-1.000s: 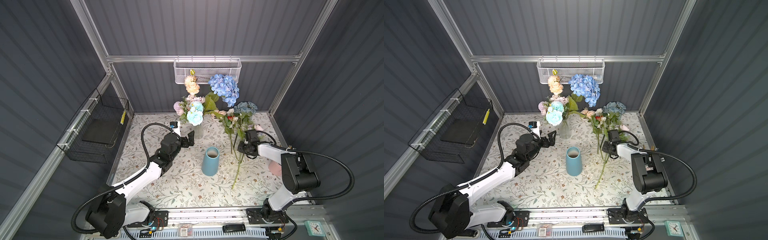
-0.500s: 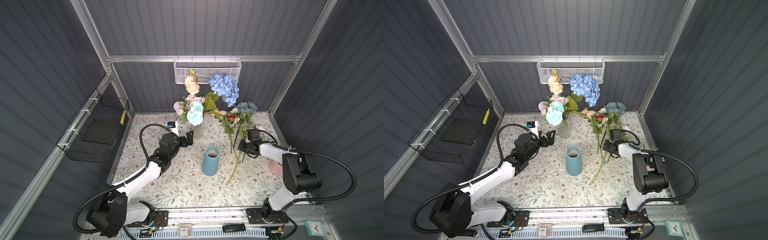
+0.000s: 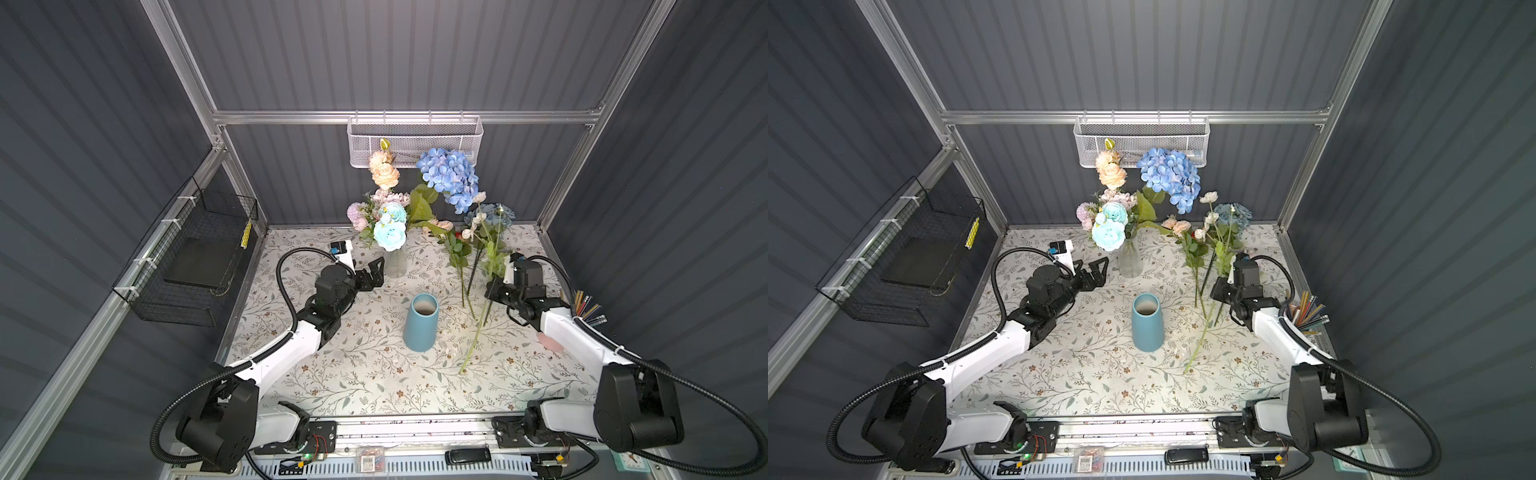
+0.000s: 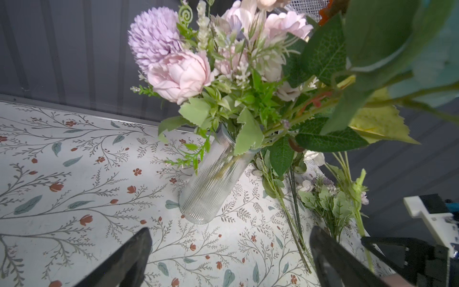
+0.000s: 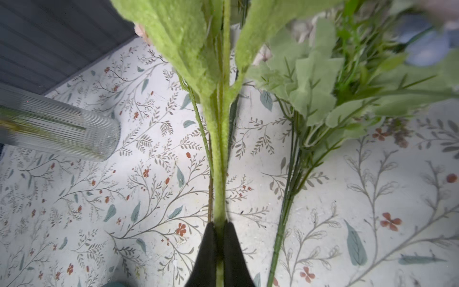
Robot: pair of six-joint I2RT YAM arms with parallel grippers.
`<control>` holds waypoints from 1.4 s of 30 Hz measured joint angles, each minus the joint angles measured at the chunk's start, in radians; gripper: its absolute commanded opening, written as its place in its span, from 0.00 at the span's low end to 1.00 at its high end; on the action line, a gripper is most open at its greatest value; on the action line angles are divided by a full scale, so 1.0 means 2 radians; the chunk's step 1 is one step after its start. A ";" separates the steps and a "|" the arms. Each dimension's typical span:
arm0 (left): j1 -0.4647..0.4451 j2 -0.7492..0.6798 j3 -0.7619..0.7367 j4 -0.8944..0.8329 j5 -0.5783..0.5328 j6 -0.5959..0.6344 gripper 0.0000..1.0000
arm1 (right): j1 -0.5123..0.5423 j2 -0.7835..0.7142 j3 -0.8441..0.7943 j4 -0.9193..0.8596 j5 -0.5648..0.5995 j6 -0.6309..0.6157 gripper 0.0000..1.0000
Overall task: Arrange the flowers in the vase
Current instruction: 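Lift the white poppy stem up out of the pile with the right gripper, then lower the white poppy stem into the teal vase with the right gripper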
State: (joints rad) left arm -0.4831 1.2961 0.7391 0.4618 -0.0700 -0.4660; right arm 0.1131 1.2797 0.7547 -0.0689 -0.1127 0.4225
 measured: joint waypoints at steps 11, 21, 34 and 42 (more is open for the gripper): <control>0.039 0.014 -0.008 0.022 0.039 -0.047 0.99 | -0.001 -0.181 0.013 -0.009 -0.019 -0.037 0.00; 0.039 0.039 -0.011 0.034 0.066 -0.067 0.99 | -0.001 -0.241 0.124 -0.010 -0.089 -0.046 0.00; 0.039 0.061 -0.025 0.058 0.107 -0.098 0.99 | 0.079 -0.160 0.208 0.131 -0.164 -0.029 0.00; 0.039 0.063 -0.032 0.058 0.126 -0.106 0.99 | 0.165 -0.089 0.240 0.191 -0.163 -0.089 0.00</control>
State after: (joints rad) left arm -0.4049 1.4227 0.6754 0.5777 0.1810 -0.6781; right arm 0.4435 1.1023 1.2346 0.3122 -0.4381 0.2440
